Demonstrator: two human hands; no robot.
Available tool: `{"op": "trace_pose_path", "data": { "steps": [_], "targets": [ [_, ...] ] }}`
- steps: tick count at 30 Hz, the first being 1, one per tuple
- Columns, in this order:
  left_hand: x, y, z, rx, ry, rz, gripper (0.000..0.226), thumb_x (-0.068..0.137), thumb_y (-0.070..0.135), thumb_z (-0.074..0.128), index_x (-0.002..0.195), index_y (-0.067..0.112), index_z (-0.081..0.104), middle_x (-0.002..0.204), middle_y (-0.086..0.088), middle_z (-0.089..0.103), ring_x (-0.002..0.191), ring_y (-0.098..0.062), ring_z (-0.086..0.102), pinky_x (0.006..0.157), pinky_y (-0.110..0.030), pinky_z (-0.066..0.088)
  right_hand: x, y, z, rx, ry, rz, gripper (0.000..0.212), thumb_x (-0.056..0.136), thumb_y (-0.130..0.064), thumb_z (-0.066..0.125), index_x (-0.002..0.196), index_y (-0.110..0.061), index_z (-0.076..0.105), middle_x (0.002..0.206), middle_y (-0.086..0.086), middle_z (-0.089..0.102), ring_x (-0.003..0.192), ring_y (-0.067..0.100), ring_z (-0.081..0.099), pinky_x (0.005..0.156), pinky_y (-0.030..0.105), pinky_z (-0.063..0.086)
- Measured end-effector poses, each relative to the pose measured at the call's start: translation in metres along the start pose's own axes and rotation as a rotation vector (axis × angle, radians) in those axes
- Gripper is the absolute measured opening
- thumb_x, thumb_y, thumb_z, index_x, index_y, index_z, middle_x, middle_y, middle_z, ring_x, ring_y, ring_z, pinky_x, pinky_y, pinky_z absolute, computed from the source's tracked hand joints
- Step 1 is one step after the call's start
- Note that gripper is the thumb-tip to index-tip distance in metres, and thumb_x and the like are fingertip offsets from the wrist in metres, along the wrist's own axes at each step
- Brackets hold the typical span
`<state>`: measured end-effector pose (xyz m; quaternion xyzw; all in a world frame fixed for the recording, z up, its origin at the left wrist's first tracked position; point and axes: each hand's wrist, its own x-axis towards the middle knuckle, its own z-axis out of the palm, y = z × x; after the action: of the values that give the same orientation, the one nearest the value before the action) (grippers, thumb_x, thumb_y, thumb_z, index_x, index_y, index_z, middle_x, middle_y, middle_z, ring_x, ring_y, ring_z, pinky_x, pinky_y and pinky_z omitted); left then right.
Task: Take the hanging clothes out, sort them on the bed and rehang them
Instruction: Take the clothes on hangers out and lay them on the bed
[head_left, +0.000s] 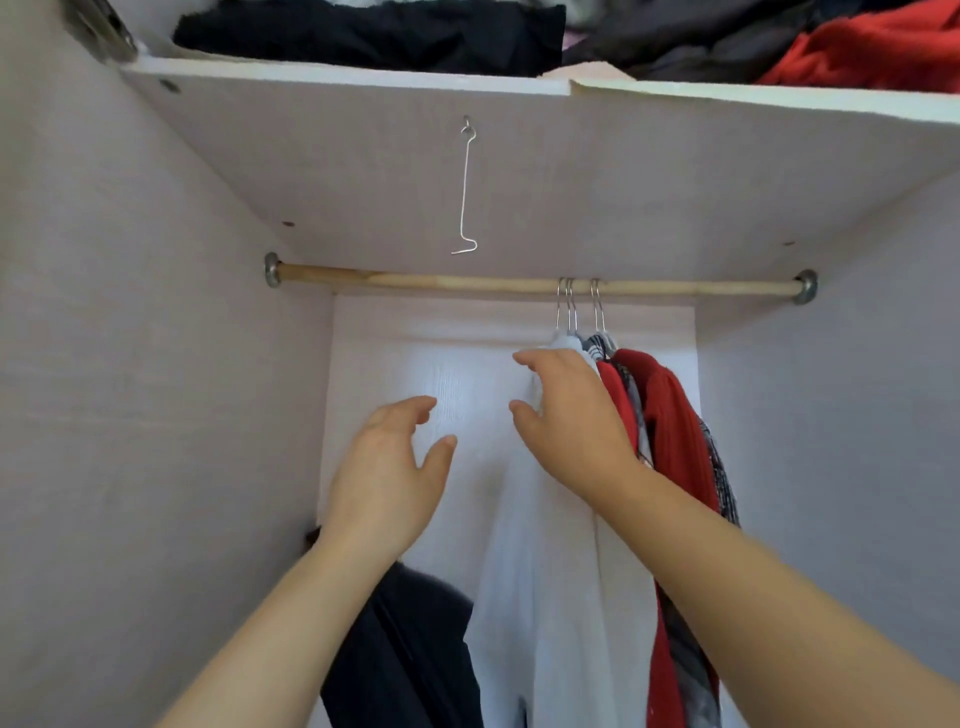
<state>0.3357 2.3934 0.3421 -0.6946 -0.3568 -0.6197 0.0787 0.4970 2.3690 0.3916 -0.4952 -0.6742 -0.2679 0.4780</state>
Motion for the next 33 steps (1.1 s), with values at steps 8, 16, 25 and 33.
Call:
{"op": "trace_pose_path", "data": {
  "steps": [8,16,25,33],
  "targets": [
    [0.033,-0.044,0.041,-0.067,-0.013,0.043,0.041,0.089,0.029,0.055,0.129,0.025,0.048,0.121,0.011,0.052,0.11,-0.006,0.048,0.085,-0.015,0.03,0.058,0.036,0.037,-0.137,0.116,0.07,0.048,0.089,-0.017,0.054,0.135,-0.017,0.042,0.137,0.004,0.042,0.128,0.022,0.035,0.098,0.03,0.029],
    [0.044,-0.06,0.07,-0.03,-0.016,0.089,0.042,0.088,0.029,0.056,0.129,0.026,0.049,0.108,0.021,0.044,0.111,-0.004,0.047,0.085,-0.014,0.029,0.077,0.106,0.043,-0.253,0.186,0.061,0.045,0.09,-0.016,0.053,0.133,-0.01,0.045,0.134,0.01,0.047,0.124,0.027,0.04,0.1,0.025,0.021],
    [0.069,-0.059,0.099,0.087,0.002,0.112,0.043,0.088,0.032,0.056,0.129,0.026,0.048,0.118,0.016,0.051,0.113,-0.004,0.047,0.084,-0.014,0.029,0.112,0.167,0.057,-0.457,0.263,0.129,0.038,0.087,-0.041,0.055,0.123,-0.029,0.055,0.12,-0.001,0.057,0.11,0.025,0.049,0.087,0.036,0.029],
    [0.082,-0.049,0.115,0.139,0.031,0.13,0.043,0.089,0.031,0.054,0.131,0.026,0.045,0.124,0.014,0.05,0.118,-0.006,0.046,0.091,-0.02,0.034,0.143,0.191,0.058,-0.312,0.302,0.023,0.025,0.087,-0.036,0.057,0.11,-0.03,0.065,0.105,0.002,0.059,0.104,0.025,0.049,0.077,0.032,0.032]
  ]
}}
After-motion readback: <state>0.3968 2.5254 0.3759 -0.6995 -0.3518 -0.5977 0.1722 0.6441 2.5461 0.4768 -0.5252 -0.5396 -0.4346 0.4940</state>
